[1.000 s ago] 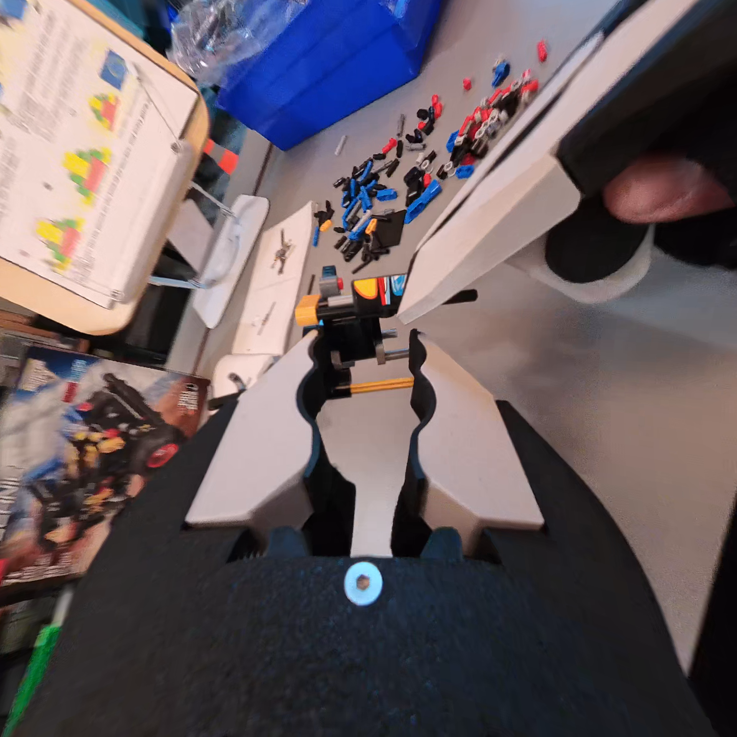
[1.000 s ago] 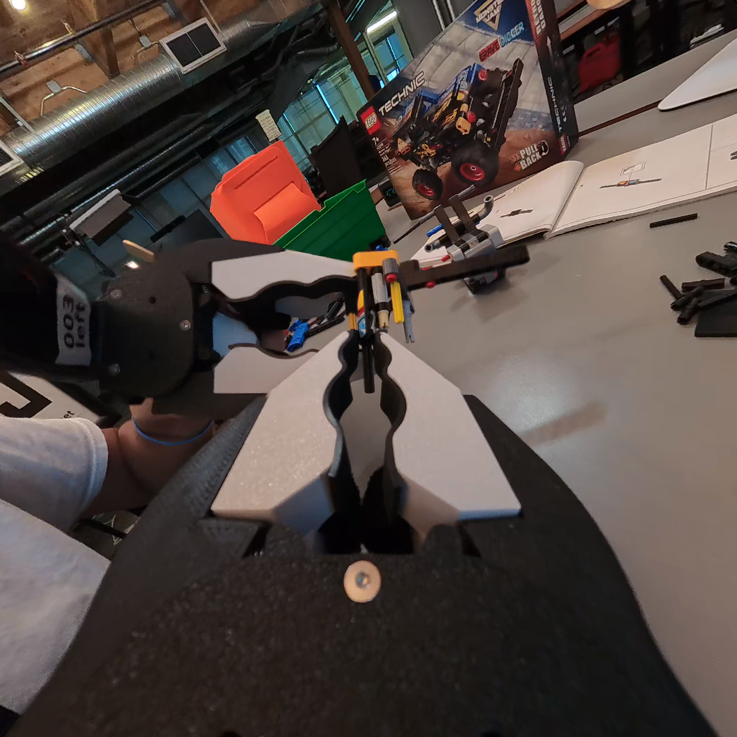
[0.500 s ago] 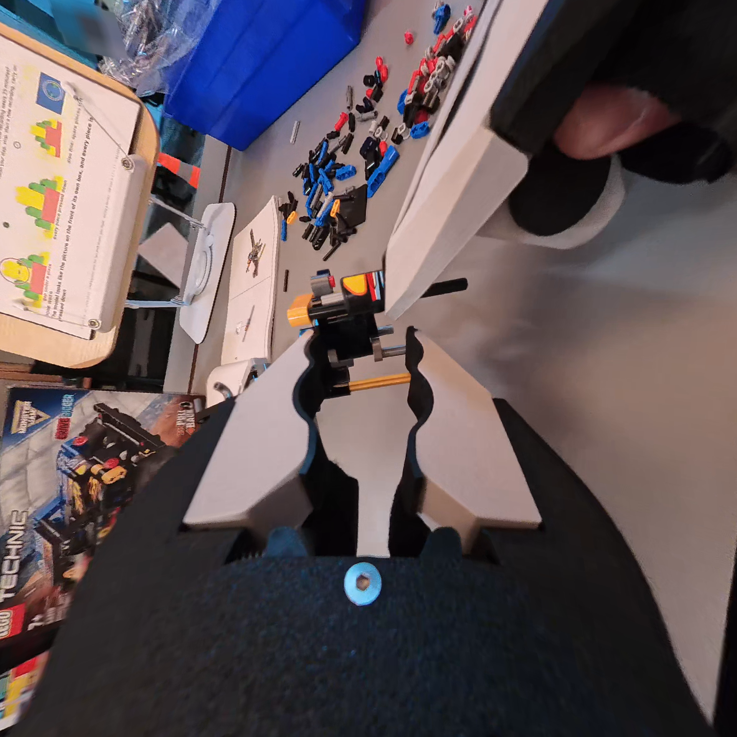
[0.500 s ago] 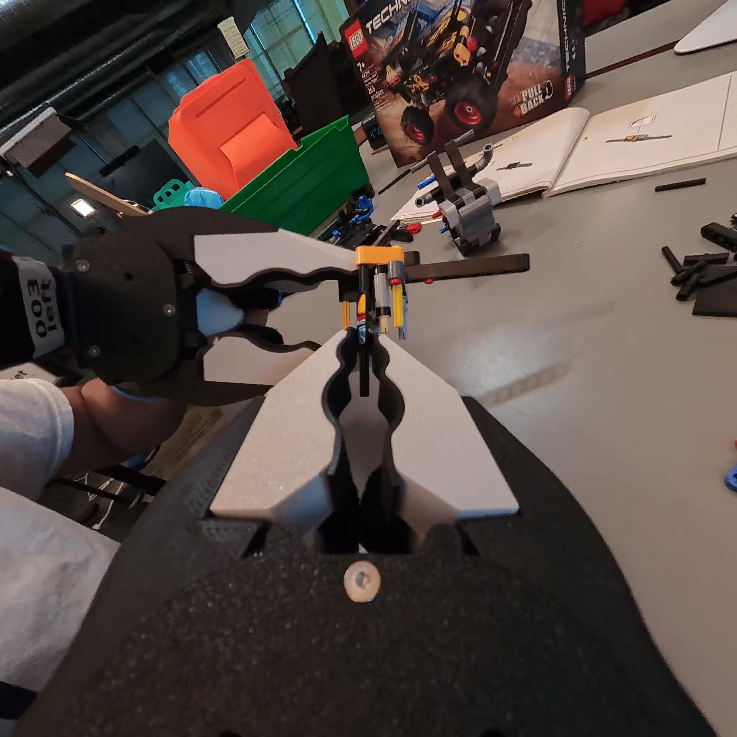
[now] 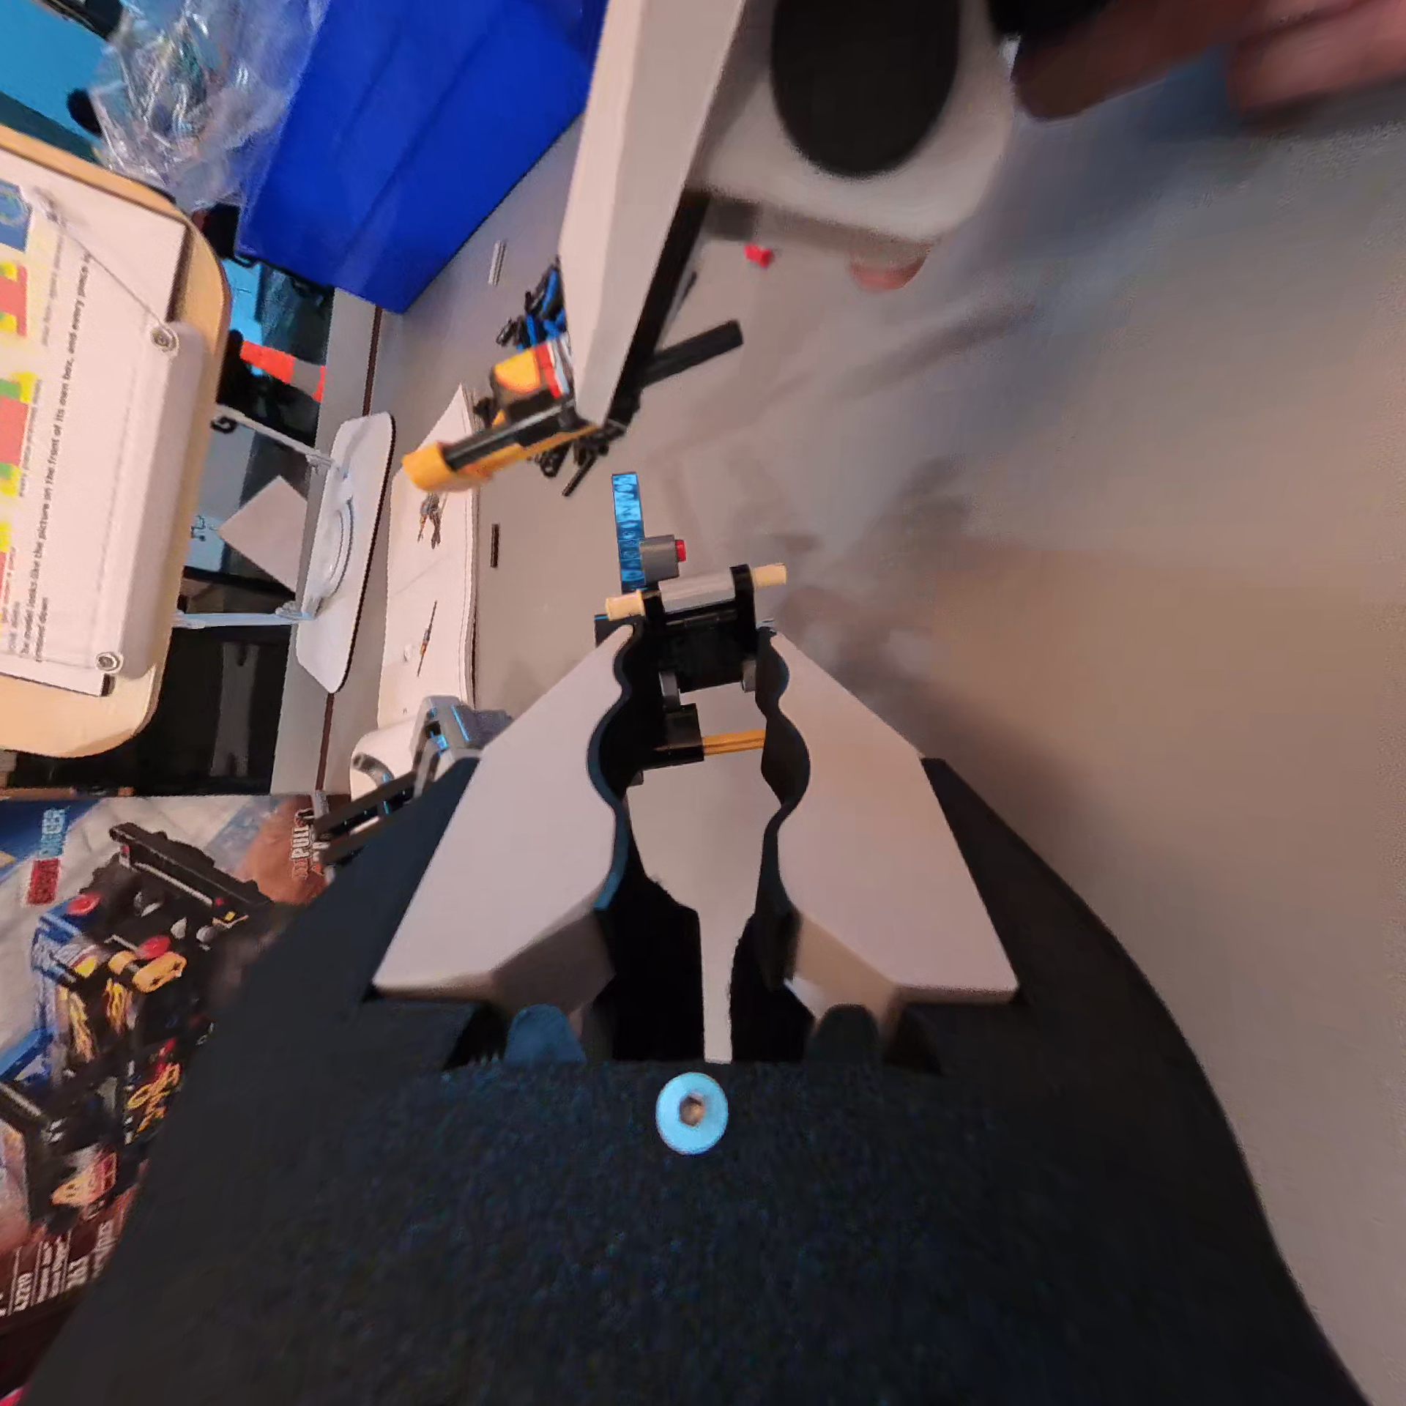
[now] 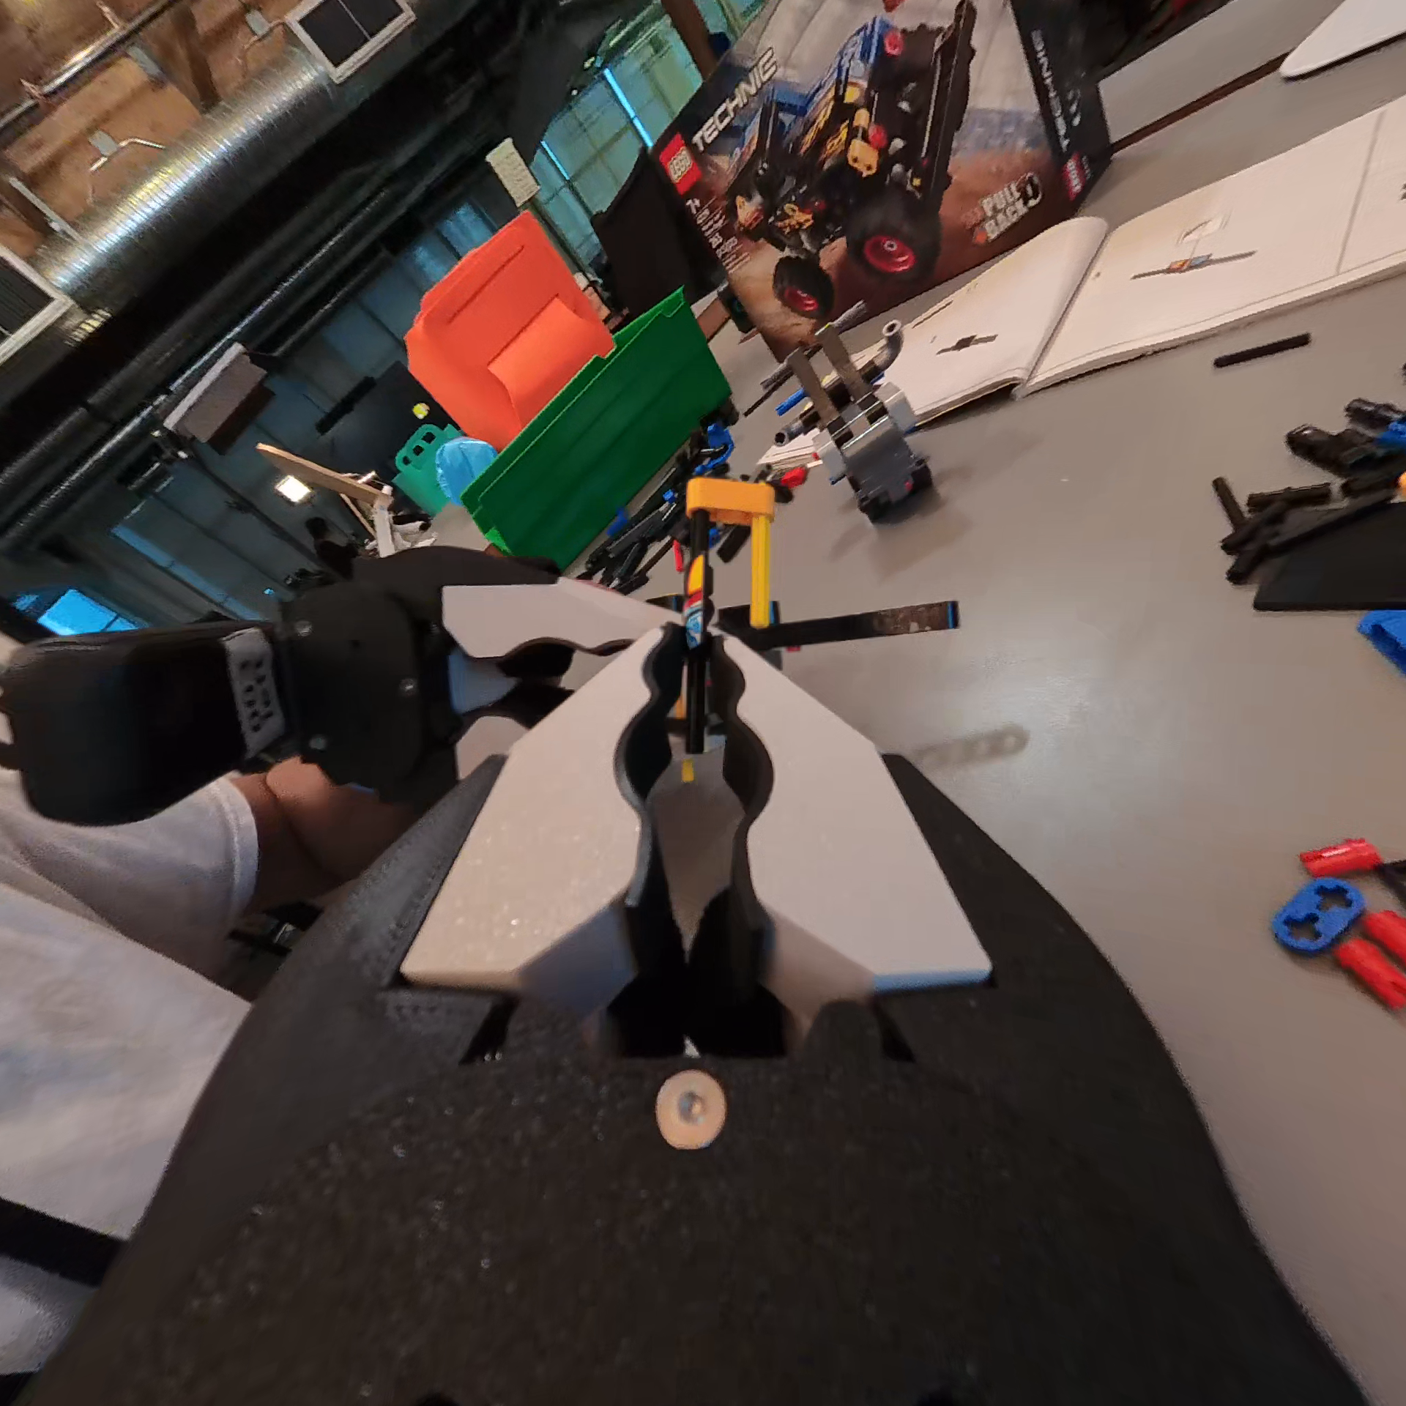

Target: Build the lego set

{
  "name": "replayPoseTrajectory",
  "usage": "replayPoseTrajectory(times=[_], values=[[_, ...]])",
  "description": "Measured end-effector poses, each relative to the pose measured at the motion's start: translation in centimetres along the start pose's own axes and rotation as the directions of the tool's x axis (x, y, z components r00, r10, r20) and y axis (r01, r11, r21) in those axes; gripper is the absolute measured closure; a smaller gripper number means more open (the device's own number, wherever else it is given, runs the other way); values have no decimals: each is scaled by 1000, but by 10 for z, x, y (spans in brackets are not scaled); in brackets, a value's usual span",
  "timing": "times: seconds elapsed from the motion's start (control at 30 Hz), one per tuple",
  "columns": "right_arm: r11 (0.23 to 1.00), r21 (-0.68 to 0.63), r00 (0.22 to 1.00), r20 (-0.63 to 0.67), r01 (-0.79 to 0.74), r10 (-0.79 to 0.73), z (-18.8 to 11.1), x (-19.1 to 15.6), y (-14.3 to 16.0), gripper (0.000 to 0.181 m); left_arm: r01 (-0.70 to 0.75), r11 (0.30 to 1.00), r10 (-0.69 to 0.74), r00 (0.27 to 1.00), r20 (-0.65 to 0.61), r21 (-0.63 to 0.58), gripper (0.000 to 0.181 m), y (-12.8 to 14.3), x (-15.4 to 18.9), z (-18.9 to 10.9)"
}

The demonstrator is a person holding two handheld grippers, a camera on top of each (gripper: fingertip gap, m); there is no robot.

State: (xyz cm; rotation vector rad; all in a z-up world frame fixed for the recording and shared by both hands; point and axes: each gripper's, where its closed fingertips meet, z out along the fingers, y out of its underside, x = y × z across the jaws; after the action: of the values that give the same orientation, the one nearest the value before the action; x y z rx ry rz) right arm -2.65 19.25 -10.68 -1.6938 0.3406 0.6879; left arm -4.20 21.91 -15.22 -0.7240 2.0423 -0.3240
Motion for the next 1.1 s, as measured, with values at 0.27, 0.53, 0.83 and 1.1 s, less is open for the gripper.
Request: replayPoseTrajectory(times=[0.27,0.53,0.83,1.1], values=[[996,-29,996,-13,88,-88,2,-9,9,175,65,997,-68,995,70,40,156,6,-11,1],[977,-48,975,-71,208,-211,6,-11,15,175,179,982,-179,984,-4,65,157,6,-3,3],[977,-102,980,-36,189,-194,10,-10,25,175,391,918,-380,914,-143,63,157,10,10,7],[966,-186,984,38,177,-173,14,-15,40,175,457,888,-445,884,-140,61,156,17,6,4]])
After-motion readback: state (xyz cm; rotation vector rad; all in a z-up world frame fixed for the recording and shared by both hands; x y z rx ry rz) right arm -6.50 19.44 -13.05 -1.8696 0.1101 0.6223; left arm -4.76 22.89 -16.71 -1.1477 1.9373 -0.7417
